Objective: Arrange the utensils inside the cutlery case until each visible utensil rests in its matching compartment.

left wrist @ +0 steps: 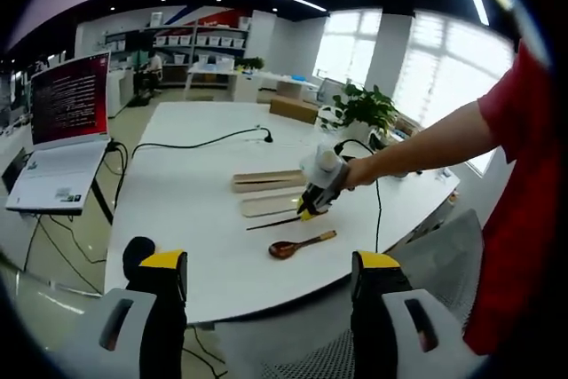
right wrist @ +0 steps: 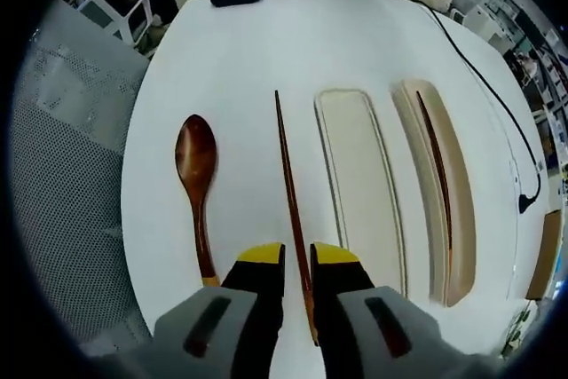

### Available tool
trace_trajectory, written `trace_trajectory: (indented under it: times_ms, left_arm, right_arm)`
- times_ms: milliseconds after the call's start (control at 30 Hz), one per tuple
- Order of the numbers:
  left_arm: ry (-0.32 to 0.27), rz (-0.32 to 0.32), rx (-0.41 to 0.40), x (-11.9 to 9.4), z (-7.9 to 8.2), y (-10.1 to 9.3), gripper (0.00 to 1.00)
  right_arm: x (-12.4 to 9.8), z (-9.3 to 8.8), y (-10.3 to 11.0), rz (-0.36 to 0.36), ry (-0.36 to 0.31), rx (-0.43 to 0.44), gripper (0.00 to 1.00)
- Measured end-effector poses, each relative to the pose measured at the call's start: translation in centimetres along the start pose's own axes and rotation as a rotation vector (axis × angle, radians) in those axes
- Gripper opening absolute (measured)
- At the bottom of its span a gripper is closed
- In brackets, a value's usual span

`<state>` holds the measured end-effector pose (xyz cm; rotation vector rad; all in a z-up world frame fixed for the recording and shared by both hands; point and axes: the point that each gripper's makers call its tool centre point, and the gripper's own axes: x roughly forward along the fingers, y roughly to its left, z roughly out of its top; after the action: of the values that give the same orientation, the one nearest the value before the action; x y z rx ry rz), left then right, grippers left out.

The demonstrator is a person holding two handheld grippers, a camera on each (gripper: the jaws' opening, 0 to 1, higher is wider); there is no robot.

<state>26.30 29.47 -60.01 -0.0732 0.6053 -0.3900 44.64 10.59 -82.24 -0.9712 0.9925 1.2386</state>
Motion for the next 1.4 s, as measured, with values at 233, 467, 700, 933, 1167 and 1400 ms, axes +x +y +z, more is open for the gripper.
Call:
trace_trajectory:
  times_ms: [233, 467, 700, 933, 1167, 1400]
  left_arm:
    - [-0.021, -0.022, 0.015, -0.1, 0.3, -0.5, 0.78]
    - [-0.014, -0.007, 0.015, 0.0, 0.1, -0.4, 0.77]
    - [-0.005, 0.009, 0.017, 0.1, 0.0, -0.1, 0.75]
    - [-0.012, 0.015, 0.016, 0.2, 0.3, 0.2, 0.74]
    - [-0.018, -0.003, 0.028, 0.4, 0.6, -0.4, 0.74]
    - [-0.027, 0.002, 0.022, 0.2, 0.4, 0.0, 0.74]
  right_arm:
    - [0.4, -0.2, 0.0, 0.004, 0.013, -0.026, 0.10]
    - [0.7, 0.1, 0.2, 0.004, 0.021, -0.031, 0.10]
    - [0.9, 0.2, 0.3, 0.021, 0.053, -0.054, 0.04]
    - [0.9, 0.3, 0.2, 0.027, 0.077, -0.034, 0.01]
    - [0.9, 0.2, 0.2, 0.039, 0.098, 0.049, 0.00]
    - [0.0, -0.8, 0.8, 0.046, 0.102, 0.032, 0.00]
